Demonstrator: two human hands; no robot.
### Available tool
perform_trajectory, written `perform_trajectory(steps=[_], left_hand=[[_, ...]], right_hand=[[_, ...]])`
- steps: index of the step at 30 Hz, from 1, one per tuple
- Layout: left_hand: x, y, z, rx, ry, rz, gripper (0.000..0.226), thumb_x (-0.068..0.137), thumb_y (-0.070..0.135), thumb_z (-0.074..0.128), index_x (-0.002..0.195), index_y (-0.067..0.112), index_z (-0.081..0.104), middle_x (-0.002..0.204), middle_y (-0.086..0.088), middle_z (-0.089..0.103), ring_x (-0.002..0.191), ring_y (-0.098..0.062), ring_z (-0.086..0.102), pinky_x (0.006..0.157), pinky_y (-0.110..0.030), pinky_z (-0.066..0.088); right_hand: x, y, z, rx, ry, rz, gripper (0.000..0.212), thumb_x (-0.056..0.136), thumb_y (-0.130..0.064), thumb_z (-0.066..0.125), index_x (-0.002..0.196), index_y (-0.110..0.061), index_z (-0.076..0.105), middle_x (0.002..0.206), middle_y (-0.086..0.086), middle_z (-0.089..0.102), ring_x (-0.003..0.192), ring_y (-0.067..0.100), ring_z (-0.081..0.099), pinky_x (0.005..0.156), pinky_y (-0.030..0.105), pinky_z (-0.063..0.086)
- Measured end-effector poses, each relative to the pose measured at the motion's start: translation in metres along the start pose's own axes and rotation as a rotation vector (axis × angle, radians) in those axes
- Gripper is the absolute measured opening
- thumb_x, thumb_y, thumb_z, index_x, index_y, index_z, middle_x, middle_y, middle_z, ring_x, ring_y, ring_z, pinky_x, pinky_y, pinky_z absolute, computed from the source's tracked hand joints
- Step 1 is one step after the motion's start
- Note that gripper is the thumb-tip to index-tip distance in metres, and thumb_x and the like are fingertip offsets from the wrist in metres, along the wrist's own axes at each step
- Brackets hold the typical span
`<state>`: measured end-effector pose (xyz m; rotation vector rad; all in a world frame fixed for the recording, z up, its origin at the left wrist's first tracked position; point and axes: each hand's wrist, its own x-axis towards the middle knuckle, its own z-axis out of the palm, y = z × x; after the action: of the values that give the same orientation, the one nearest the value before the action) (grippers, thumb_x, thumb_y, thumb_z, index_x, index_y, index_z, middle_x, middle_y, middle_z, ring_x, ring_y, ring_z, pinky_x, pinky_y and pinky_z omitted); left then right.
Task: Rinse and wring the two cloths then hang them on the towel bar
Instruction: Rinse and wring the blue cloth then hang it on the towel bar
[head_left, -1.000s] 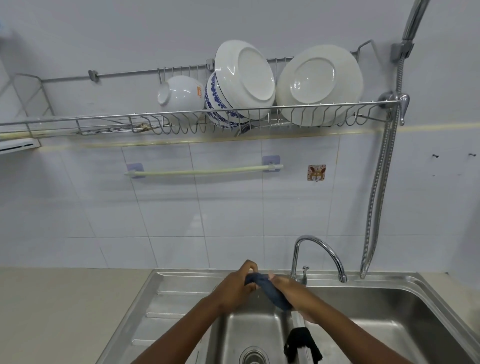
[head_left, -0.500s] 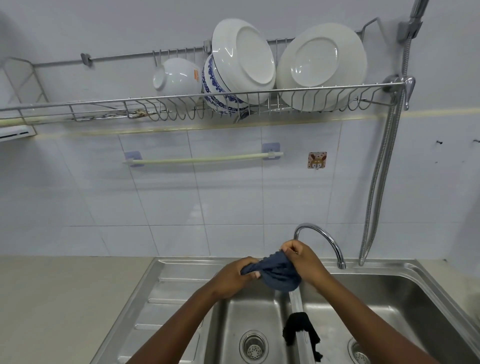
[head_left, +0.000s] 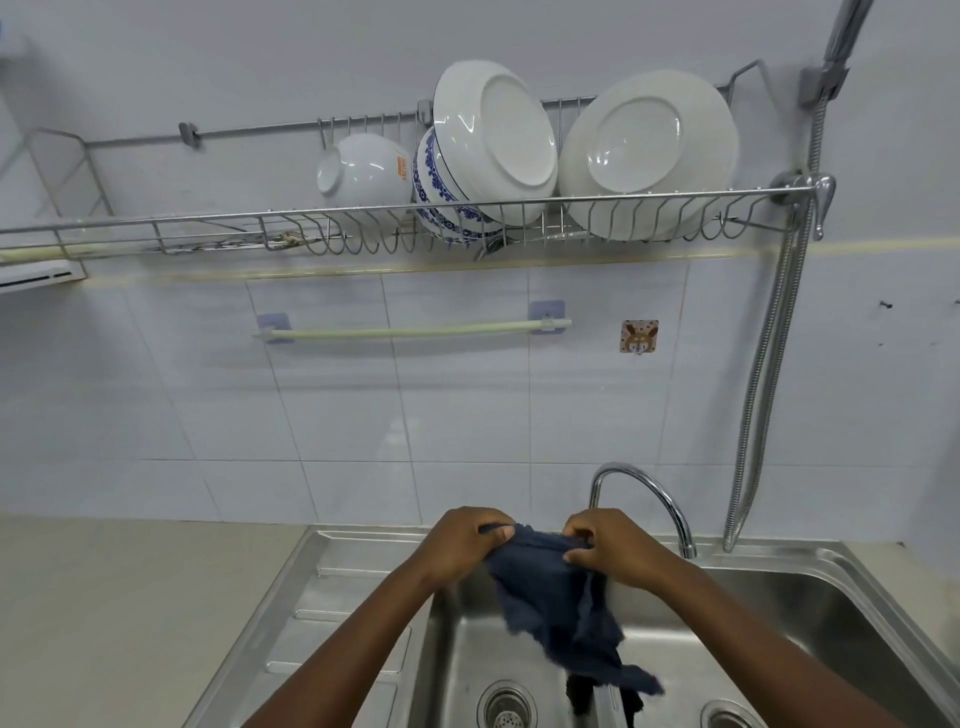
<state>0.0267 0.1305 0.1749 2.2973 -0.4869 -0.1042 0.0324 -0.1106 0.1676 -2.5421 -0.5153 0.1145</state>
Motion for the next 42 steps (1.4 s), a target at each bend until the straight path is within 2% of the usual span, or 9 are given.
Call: perform_trajectory(steps=[7, 13, 16, 20, 24, 27, 33, 39, 42], left_hand=[[-0.004, 0.002, -0.009, 0.084, 0.104, -0.066, 0.023, 0.097, 0.035, 0.044, 0.083, 0.036, 0.062, 0.086, 0.015, 0.068, 0.082, -0.006, 0.062, 0.071, -0.018, 0.045], [0.002, -0.007, -0.047, 0.305, 0.418, 0.003, 0.030, 0.098, 0.040, 0.042, 0.086, 0.029, 0.067, 0.090, 0.015, 0.066, 0.084, -0.006, 0.061, 0.078, -0.028, 0.053], [0.004, -0.010, -0.064, 0.322, 0.355, -0.100, 0.026, 0.098, 0.032, 0.046, 0.088, 0.023, 0.069, 0.088, 0.005, 0.072, 0.081, -0.015, 0.066, 0.081, -0.033, 0.055], [0.003, -0.020, -0.074, 0.224, 0.449, -0.199, 0.022, 0.093, 0.020, 0.059, 0.074, 0.030, 0.057, 0.062, 0.007, 0.065, 0.056, -0.010, 0.063, 0.059, -0.016, 0.050], [-0.009, -0.021, -0.078, 0.157, 0.167, -0.139, 0.014, 0.092, 0.028, 0.061, 0.083, 0.024, 0.070, 0.083, 0.003, 0.072, 0.077, -0.017, 0.067, 0.074, -0.030, 0.055], [-0.019, -0.028, -0.082, 0.247, 0.395, -0.075, 0.015, 0.091, 0.019, 0.063, 0.083, 0.026, 0.072, 0.083, 0.015, 0.068, 0.080, -0.008, 0.061, 0.073, -0.015, 0.046], [-0.027, -0.025, -0.085, 0.282, 0.494, -0.187, 0.018, 0.093, 0.020, 0.057, 0.083, 0.029, 0.069, 0.082, 0.014, 0.068, 0.074, -0.009, 0.065, 0.064, -0.018, 0.046], [-0.026, -0.038, -0.092, 0.347, 0.135, -0.293, 0.032, 0.077, 0.014, 0.078, 0.096, 0.021, 0.053, 0.091, 0.002, 0.065, 0.079, -0.015, 0.065, 0.064, -0.012, 0.048], [-0.030, -0.045, -0.110, 0.236, 0.035, -0.293, 0.010, 0.086, 0.016, 0.068, 0.089, 0.022, 0.060, 0.090, 0.006, 0.065, 0.082, -0.013, 0.065, 0.069, -0.013, 0.052]], right_hand=[[-0.001, 0.014, -0.013, -0.158, -0.039, 0.034, 0.008, 0.088, -0.017, 0.060, 0.085, -0.012, 0.066, 0.085, 0.001, 0.065, 0.082, 0.018, 0.058, 0.076, 0.032, 0.046], [0.003, -0.009, -0.030, -0.005, 0.278, -0.051, 0.014, 0.089, -0.022, 0.057, 0.078, -0.031, 0.056, 0.062, -0.015, 0.060, 0.065, -0.001, 0.056, 0.059, 0.011, 0.039], [0.007, -0.018, -0.040, -0.154, 0.152, -0.067, 0.013, 0.092, -0.026, 0.058, 0.086, -0.016, 0.063, 0.079, -0.002, 0.065, 0.072, 0.011, 0.052, 0.067, 0.028, 0.038], [0.013, -0.027, -0.052, -0.055, 0.397, -0.049, 0.021, 0.098, -0.026, 0.048, 0.094, -0.014, 0.065, 0.091, 0.004, 0.065, 0.082, 0.020, 0.060, 0.077, 0.034, 0.049], [0.017, -0.028, -0.055, -0.131, 0.238, 0.043, 0.017, 0.096, -0.025, 0.049, 0.088, -0.017, 0.062, 0.088, 0.004, 0.069, 0.082, 0.022, 0.062, 0.078, 0.038, 0.050], [0.015, -0.024, -0.051, -0.080, 0.264, -0.005, 0.021, 0.097, -0.027, 0.049, 0.077, -0.026, 0.057, 0.078, -0.002, 0.065, 0.075, 0.018, 0.060, 0.073, 0.036, 0.050], [0.018, -0.027, -0.048, -0.082, 0.207, -0.023, 0.019, 0.097, -0.030, 0.050, 0.082, -0.024, 0.061, 0.080, -0.002, 0.065, 0.076, 0.018, 0.059, 0.073, 0.037, 0.050], [0.031, -0.039, -0.048, -0.138, 0.123, -0.025, 0.020, 0.097, -0.033, 0.046, 0.079, -0.035, 0.052, 0.084, -0.003, 0.062, 0.080, 0.018, 0.059, 0.077, 0.037, 0.050], [0.049, -0.043, -0.052, -0.190, 0.103, 0.005, 0.018, 0.098, -0.035, 0.044, 0.084, -0.033, 0.056, 0.091, 0.002, 0.064, 0.084, 0.020, 0.061, 0.080, 0.036, 0.051]])
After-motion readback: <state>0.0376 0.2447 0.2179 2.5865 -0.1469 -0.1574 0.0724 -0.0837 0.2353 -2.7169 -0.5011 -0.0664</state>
